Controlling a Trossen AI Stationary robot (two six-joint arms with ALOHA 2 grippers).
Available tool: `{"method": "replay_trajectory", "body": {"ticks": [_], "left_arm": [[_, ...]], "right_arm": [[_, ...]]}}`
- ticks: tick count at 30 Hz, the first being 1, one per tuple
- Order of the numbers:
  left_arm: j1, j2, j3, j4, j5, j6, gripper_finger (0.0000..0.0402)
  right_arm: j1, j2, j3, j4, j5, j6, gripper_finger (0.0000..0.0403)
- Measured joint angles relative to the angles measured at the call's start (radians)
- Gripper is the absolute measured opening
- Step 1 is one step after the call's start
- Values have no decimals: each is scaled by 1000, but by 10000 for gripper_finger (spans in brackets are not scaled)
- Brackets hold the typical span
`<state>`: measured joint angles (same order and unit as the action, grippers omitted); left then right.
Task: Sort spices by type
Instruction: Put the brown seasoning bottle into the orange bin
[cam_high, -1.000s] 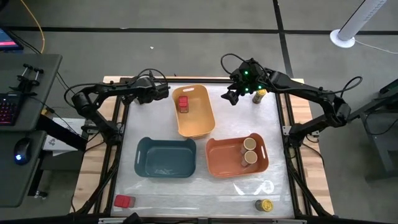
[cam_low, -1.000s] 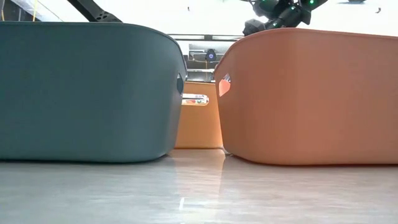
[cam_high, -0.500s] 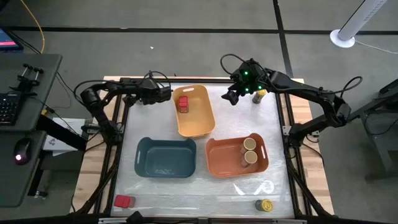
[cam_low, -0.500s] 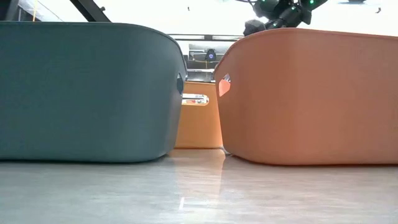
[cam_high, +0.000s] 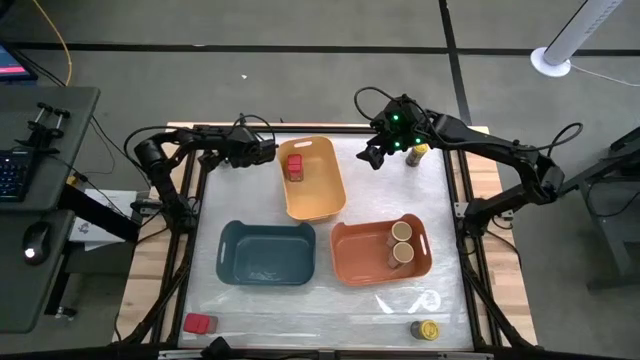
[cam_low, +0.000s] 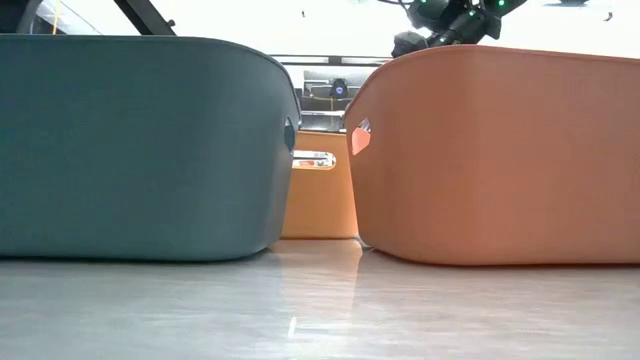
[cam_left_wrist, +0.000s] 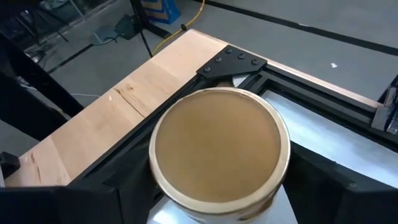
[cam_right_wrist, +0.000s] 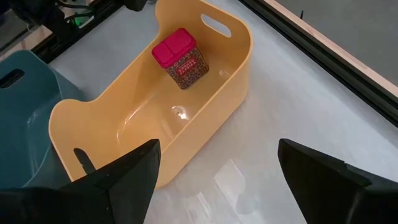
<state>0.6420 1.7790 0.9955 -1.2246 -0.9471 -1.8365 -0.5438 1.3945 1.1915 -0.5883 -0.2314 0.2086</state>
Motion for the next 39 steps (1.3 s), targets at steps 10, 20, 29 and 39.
{"method": "replay_trajectory", "body": {"ticks": [10, 20, 29, 39], "left_arm": [[-1, -10, 0, 10, 6, 33, 243], [-50, -217, -4, 2, 29, 180, 240], [-202, -518, -3, 262, 105, 760, 239], [-428, -603, -3, 827, 644, 1328, 240]], "right_arm": [[0, 0, 0, -1, 0, 22, 319], [0, 0, 0, 25, 0, 36, 319], [0, -5, 0, 145, -5, 99, 319], [0, -127, 0, 217, -8, 277, 319]]}}
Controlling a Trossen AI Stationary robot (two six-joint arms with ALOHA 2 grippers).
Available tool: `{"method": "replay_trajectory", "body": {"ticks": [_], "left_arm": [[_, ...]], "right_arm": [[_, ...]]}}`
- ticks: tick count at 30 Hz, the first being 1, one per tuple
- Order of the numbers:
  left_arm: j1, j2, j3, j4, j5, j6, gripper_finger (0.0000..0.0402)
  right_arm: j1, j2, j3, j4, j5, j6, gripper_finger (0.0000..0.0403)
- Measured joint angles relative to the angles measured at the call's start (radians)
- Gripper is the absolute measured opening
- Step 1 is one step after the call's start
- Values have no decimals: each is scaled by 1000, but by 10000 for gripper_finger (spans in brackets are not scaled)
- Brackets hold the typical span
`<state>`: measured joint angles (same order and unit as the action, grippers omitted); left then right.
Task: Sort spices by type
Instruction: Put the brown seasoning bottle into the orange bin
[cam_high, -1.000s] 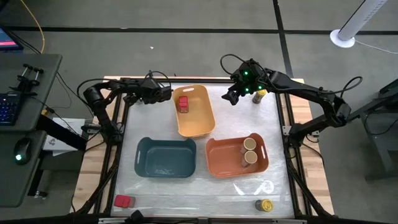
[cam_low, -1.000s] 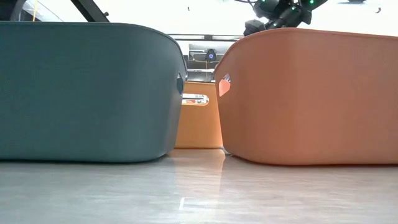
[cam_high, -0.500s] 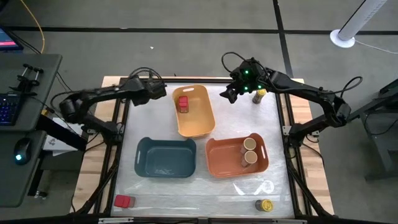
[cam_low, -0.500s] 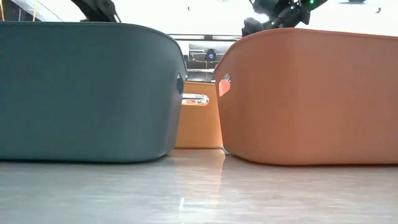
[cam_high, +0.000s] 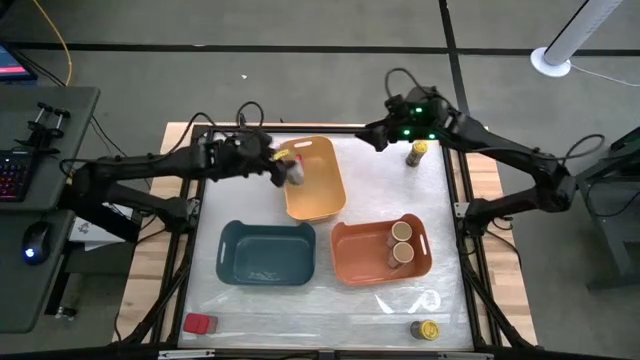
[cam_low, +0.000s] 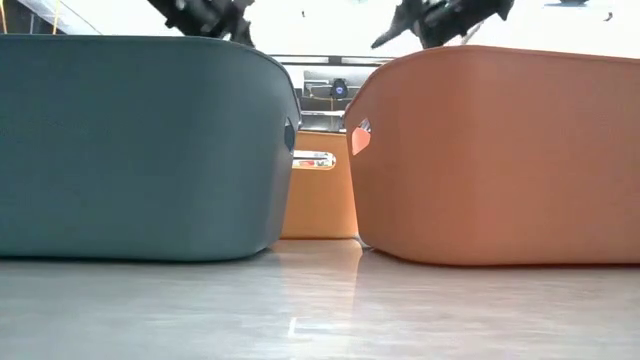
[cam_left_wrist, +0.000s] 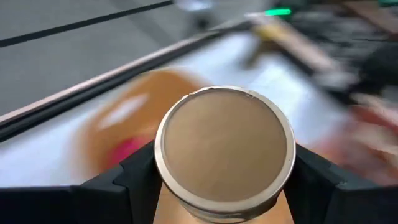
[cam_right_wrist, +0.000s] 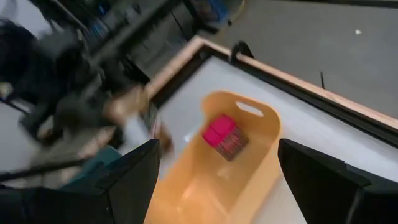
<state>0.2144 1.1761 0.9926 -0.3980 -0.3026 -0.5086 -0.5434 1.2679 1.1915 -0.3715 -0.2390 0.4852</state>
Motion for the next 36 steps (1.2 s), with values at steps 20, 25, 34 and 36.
{"method": "replay_trajectory", "body": {"ticks": [20, 25, 34, 36], "left_arm": [[-276, 638, 482, 412, 254, 290, 242], [-325, 797, 653, 316, 189, 320, 243], [-382, 912, 723, 238, 35, 312, 243], [-386, 913, 722, 207, 23, 318, 243]], "right_arm": [[9, -289, 0, -134, 71, 22, 319], [9, -322, 0, -214, 61, -50, 319], [9, -357, 0, -276, 59, -90, 319], [9, -361, 0, -276, 56, -90, 319]]}}
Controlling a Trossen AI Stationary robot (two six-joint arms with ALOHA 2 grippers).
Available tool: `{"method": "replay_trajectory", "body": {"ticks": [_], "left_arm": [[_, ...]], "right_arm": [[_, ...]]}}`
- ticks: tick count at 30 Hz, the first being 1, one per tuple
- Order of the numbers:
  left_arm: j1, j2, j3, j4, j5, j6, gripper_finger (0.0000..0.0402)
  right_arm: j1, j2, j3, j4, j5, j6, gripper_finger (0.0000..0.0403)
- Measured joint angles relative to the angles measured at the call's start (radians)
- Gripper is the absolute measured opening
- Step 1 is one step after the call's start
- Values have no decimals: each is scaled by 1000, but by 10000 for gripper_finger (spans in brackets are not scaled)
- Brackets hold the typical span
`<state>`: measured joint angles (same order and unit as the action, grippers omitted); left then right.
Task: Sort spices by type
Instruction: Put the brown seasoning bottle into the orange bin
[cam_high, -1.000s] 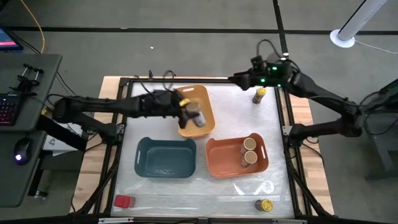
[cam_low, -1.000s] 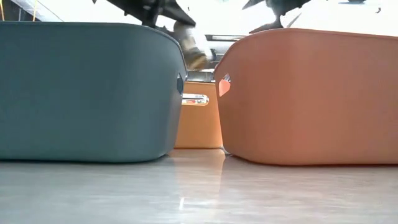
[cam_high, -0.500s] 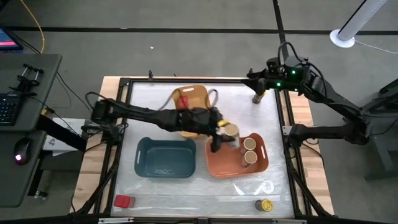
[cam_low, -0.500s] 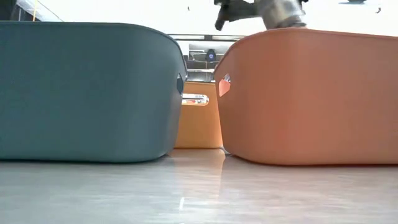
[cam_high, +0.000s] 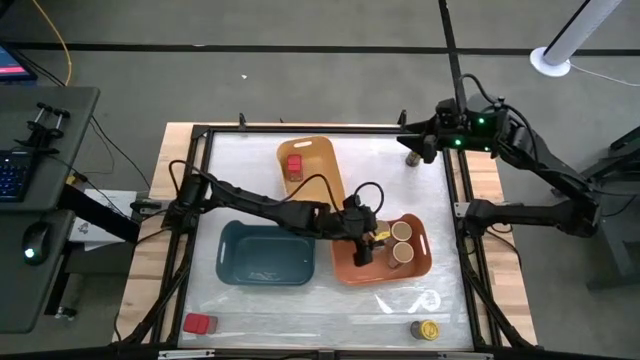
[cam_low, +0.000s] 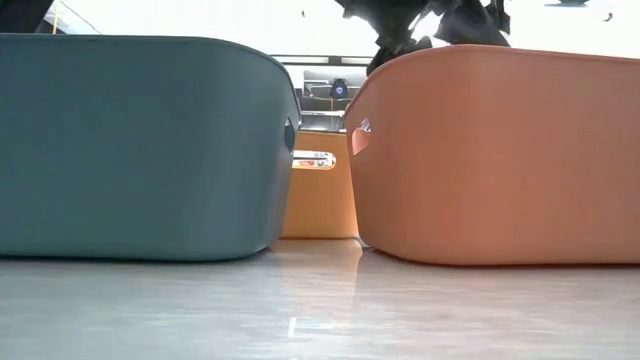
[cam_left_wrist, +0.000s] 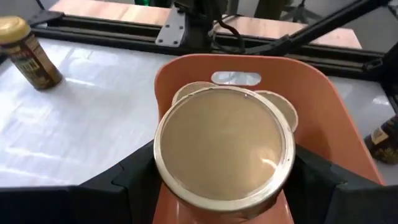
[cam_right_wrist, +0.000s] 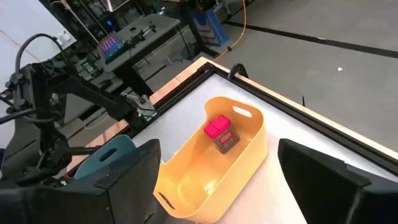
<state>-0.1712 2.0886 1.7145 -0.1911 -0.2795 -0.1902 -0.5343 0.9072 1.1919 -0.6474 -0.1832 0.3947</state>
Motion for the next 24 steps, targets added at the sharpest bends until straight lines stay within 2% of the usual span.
{"method": "replay_trajectory", "body": {"ticks": [6, 15, 24], "left_arm": [[1, 1, 1, -14, -1, 69, 243], [5, 98, 0, 27, 7, 60, 243], [5, 144, 0, 103, 22, 45, 249]], "right_arm": [[0, -4, 0, 0, -1, 8, 319], [0, -4, 0, 2, 0, 34, 319], [0, -3, 0, 11, 25, 52, 319]]}}
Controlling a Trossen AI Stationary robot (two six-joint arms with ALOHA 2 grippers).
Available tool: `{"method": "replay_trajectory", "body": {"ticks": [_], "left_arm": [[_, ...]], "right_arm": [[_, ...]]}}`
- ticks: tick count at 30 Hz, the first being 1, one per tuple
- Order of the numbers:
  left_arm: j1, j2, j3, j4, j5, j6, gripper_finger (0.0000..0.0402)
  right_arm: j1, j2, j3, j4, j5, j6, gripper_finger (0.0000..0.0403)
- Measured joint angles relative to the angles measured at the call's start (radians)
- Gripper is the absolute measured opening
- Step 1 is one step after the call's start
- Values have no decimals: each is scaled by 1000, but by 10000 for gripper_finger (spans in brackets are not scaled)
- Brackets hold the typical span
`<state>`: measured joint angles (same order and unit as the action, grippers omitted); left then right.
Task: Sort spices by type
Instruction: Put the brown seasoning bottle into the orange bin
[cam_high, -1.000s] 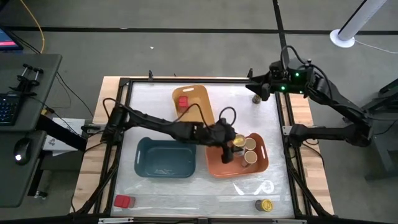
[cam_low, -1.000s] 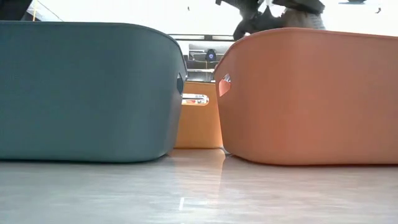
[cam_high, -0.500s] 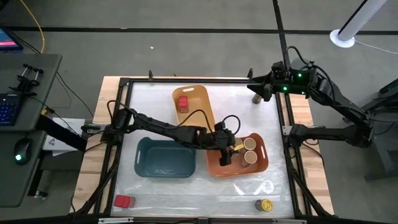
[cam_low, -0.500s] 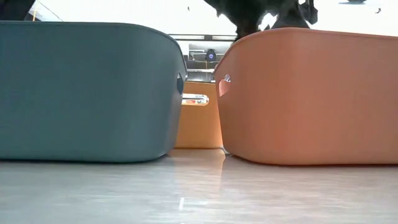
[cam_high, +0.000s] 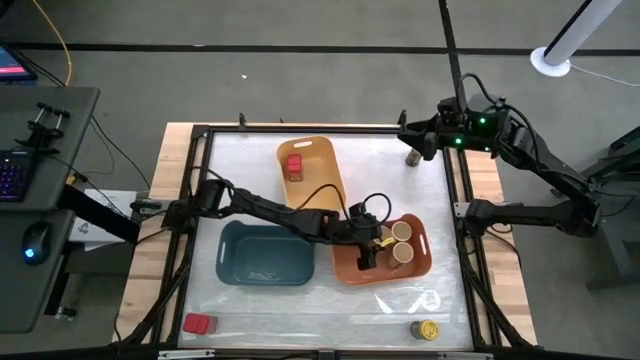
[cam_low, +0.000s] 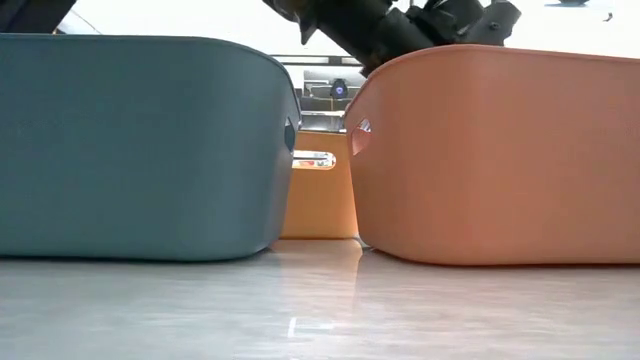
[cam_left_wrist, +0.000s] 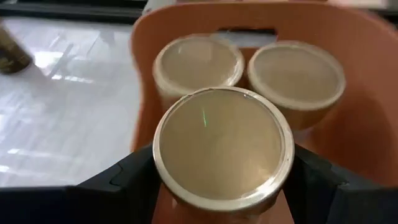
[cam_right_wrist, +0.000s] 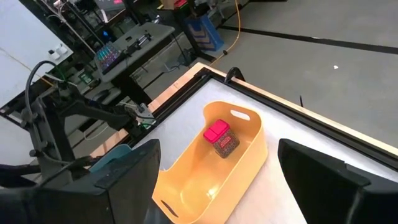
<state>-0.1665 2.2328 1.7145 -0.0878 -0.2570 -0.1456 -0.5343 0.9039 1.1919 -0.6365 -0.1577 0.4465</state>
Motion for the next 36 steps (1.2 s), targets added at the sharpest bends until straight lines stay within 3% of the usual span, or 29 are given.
{"method": "replay_trajectory", "body": {"ticks": [4, 25, 36], "left_arm": [[0, 10, -1, 15, 42, 1, 259], [3, 18, 0, 58, 29, -60, 279], [3, 16, 0, 59, 28, -62, 331]], "right_arm": [[0, 3, 0, 3, 1, 12, 319], [0, 20, 0, 5, 2, 24, 319], [0, 20, 0, 5, -4, 19, 319]]}}
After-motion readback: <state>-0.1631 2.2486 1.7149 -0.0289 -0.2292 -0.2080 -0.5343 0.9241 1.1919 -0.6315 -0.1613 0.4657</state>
